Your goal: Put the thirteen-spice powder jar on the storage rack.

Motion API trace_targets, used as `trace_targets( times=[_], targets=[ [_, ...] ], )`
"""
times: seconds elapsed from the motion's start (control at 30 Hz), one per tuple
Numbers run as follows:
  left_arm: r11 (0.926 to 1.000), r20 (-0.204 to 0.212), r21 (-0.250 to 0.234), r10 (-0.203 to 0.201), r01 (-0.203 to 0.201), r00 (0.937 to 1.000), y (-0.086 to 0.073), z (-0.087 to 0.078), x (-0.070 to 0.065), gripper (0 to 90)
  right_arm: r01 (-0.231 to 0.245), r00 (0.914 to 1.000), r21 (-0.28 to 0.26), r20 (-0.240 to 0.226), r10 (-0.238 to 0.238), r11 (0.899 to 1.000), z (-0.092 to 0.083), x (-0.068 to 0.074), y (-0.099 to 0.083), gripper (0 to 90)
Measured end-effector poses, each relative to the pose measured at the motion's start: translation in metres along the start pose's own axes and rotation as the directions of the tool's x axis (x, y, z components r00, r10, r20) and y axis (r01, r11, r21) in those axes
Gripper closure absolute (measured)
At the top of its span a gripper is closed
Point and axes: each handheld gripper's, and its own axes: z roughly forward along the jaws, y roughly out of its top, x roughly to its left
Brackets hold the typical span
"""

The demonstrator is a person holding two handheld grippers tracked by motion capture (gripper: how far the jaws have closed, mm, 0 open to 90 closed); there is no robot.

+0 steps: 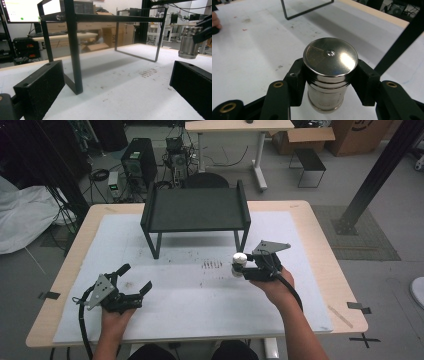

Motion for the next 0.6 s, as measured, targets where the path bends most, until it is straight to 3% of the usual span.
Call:
trace_targets(
  times=[0.6],
  targets=[
    [1.0000, 0.000, 0.001, 0.000, 0.000, 1.0000, 0.000, 0.000, 0.000, 0.4, 0.010, 0.9989, -0.030, -0.046, -0.012, 0.999, -0.012, 0.003, 0.046, 49.3]
  ],
)
